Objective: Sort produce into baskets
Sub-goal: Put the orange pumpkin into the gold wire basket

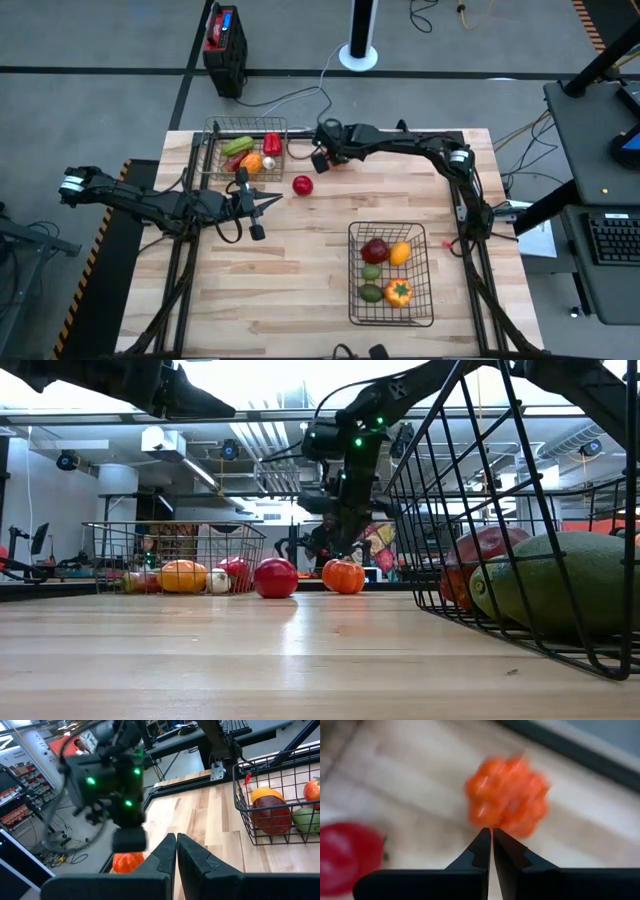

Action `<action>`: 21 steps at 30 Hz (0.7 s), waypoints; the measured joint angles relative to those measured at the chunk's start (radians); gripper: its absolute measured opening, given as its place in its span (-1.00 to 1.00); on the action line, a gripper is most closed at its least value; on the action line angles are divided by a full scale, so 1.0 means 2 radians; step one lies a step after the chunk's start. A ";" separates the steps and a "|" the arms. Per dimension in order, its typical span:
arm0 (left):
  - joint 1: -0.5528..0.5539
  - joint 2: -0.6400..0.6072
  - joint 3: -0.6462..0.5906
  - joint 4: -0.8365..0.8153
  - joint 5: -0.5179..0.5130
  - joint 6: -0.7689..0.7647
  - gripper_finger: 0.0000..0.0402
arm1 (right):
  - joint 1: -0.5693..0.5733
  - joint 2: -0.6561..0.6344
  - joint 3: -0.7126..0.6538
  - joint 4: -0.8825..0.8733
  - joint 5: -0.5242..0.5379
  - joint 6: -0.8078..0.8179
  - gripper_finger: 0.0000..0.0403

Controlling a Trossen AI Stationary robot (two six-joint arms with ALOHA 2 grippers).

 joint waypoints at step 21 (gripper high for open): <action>0.000 0.000 0.000 0.000 0.000 0.004 -1.00 | -0.054 0.040 0.013 0.077 -0.003 0.007 -0.94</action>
